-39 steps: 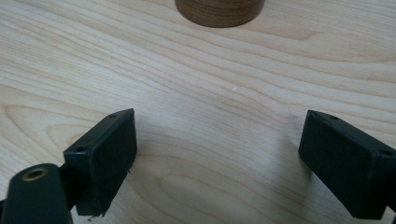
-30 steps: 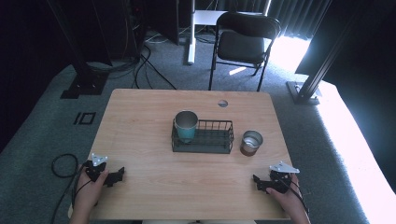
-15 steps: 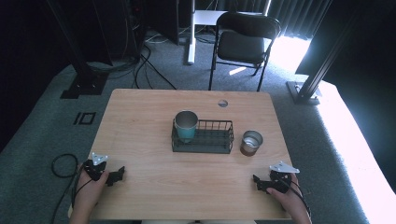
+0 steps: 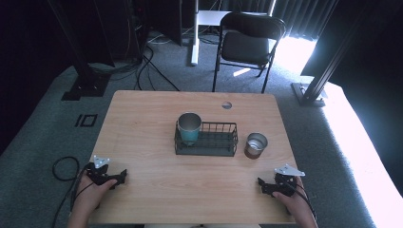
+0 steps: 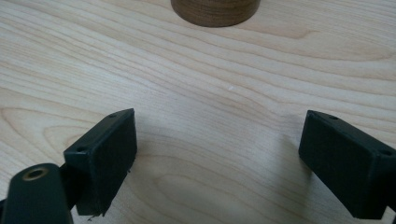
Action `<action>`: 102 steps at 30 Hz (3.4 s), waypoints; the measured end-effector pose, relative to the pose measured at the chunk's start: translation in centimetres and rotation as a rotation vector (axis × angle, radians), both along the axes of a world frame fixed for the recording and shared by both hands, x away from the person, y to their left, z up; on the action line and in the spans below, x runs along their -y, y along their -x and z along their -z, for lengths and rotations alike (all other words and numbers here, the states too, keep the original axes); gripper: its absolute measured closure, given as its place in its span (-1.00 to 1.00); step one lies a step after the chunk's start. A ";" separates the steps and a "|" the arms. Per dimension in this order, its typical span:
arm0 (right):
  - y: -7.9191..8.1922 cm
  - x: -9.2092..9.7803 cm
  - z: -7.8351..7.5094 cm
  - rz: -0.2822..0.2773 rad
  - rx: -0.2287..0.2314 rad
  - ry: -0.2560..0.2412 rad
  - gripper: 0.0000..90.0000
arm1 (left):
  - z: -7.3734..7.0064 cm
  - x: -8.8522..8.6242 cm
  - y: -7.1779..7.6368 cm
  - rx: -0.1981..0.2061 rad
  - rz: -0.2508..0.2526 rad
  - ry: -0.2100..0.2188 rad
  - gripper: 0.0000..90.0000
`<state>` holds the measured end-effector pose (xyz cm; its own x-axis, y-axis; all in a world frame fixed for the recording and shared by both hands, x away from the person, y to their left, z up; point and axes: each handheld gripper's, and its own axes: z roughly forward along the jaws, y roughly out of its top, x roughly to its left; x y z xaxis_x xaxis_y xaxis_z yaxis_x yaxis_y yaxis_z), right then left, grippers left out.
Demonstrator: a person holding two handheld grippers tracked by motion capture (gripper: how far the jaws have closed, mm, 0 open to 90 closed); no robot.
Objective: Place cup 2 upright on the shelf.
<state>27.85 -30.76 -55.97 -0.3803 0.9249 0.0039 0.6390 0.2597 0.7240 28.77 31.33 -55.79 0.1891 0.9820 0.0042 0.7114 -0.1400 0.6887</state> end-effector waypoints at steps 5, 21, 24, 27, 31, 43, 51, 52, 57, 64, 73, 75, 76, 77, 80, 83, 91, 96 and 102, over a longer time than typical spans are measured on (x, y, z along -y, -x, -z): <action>-0.2 0.0 0.0 0.020 0.004 0.003 -0.75 | 0.0 0.0 0.0 0.000 0.000 -0.001 -0.95; -1.6 0.1 -0.2 0.036 0.032 -0.022 -0.75 | 0.0 0.0 0.0 0.000 0.000 0.000 -0.95; -2.0 0.0 -0.4 0.038 0.046 -0.028 -0.75 | 0.0 0.0 0.0 0.000 0.000 0.000 -0.95; -2.4 -0.1 -0.6 0.040 0.054 -0.038 -0.75 | 0.0 0.0 0.0 0.001 0.000 -0.001 -0.95; -2.8 -0.2 -1.0 0.039 0.066 -0.057 -0.75 | 0.0 0.0 0.0 0.001 0.000 0.000 -0.95; -4.0 -0.7 -2.0 0.032 0.101 -0.077 -0.75 | 0.0 0.0 0.0 0.001 0.000 -0.001 -0.95; -4.9 -1.2 -2.5 0.018 0.144 -0.082 -0.75 | 0.0 0.0 0.0 0.001 0.000 0.000 -0.95; -5.0 -1.3 -2.6 0.017 0.151 -0.083 -0.75 | 0.0 0.0 0.0 0.001 0.000 -0.001 -0.95; -5.6 -1.5 -2.8 0.017 0.172 -0.095 -0.75 | 0.0 0.0 0.0 0.001 0.000 0.000 -0.95; -6.5 -1.8 -3.1 0.012 0.208 -0.100 -0.75 | 0.0 0.0 0.0 0.001 0.001 -0.002 -0.95; -7.4 -2.3 -3.5 -0.006 0.224 -0.112 -0.75 | 0.0 0.0 0.0 0.000 0.001 -0.002 -0.95; -7.7 -2.4 -3.6 -0.011 0.233 -0.109 -0.75 | 0.0 0.0 0.0 0.000 0.001 -0.001 -0.95; -7.8 -2.5 -3.6 -0.015 0.235 -0.110 -0.75 | 0.0 0.0 0.0 0.000 0.001 -0.001 -0.95; -7.9 -2.5 -3.6 -0.020 0.239 -0.109 -0.75 | 0.0 0.0 0.0 0.000 0.001 -0.002 -0.95; -8.3 -2.6 -3.4 -0.024 0.250 -0.109 -0.75 | 0.0 0.0 0.0 0.000 0.001 -0.001 -0.95; -8.5 -2.8 -3.2 -0.027 0.264 -0.108 -0.75 | 0.0 0.0 0.0 0.000 0.001 -0.001 -0.95; -9.0 -3.2 -2.8 -0.024 0.263 -0.144 -0.75 | 0.0 0.0 0.0 0.000 0.001 -0.001 -0.95; -9.0 -3.1 -3.0 -0.006 0.266 -0.157 -0.69 | 0.0 0.0 0.0 0.000 0.001 -0.001 -0.95; -8.9 -3.0 -3.2 -0.010 0.255 -0.156 -0.69 | 0.0 0.0 0.0 0.000 0.001 -0.001 -0.95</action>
